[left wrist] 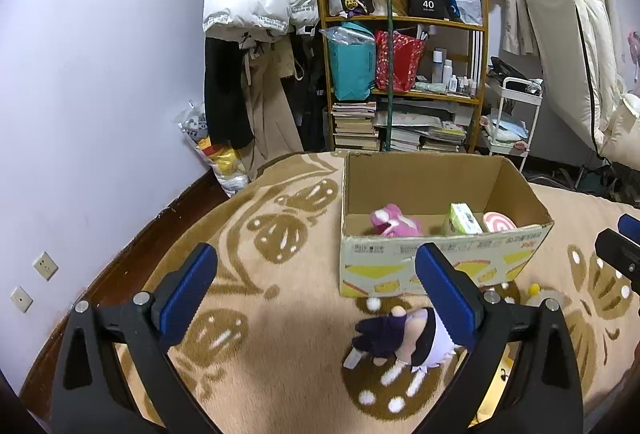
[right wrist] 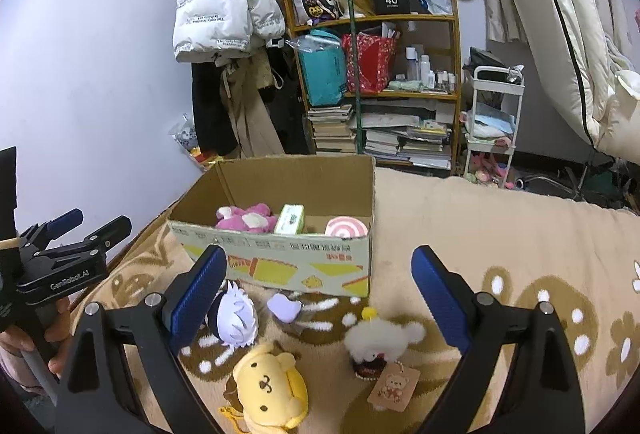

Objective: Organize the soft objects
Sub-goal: 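Withdraw both tools from the box toward the remaining plush toys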

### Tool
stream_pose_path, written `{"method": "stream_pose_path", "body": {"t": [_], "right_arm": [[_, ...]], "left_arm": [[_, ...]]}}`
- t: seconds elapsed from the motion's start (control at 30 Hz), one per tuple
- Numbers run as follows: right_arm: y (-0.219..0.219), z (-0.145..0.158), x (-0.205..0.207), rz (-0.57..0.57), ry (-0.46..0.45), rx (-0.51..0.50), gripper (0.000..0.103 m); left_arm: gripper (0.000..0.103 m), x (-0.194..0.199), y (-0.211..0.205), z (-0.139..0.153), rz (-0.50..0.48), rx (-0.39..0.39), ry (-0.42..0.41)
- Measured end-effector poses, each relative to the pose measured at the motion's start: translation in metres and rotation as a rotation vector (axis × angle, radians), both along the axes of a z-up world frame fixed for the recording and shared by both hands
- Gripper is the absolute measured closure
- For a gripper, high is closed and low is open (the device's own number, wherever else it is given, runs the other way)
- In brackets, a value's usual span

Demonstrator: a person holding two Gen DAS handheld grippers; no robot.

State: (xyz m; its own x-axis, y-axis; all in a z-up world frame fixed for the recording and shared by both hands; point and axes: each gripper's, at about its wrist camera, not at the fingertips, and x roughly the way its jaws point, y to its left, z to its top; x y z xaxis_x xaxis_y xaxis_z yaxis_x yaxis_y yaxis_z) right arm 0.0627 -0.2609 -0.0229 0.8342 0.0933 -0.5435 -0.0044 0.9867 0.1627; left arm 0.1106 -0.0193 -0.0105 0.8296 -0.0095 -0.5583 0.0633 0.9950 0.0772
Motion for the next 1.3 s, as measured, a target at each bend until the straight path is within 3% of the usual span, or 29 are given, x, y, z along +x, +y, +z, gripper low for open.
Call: {"method": "stream_pose_path", "body": {"t": [0.63, 1.3], "right_arm": [[-0.010, -0.031, 0.014, -0.071, 0.113, -0.033, 0.005], [-0.038, -0.073, 0.045, -0.152, 0.282, 0.006, 0.005]], "left_arm": [[0.004, 0.009, -0.021, -0.028, -0.111, -0.053, 0.059], [0.004, 0.019, -0.079, -0.068, -0.259, 0.035, 0.117]]}}
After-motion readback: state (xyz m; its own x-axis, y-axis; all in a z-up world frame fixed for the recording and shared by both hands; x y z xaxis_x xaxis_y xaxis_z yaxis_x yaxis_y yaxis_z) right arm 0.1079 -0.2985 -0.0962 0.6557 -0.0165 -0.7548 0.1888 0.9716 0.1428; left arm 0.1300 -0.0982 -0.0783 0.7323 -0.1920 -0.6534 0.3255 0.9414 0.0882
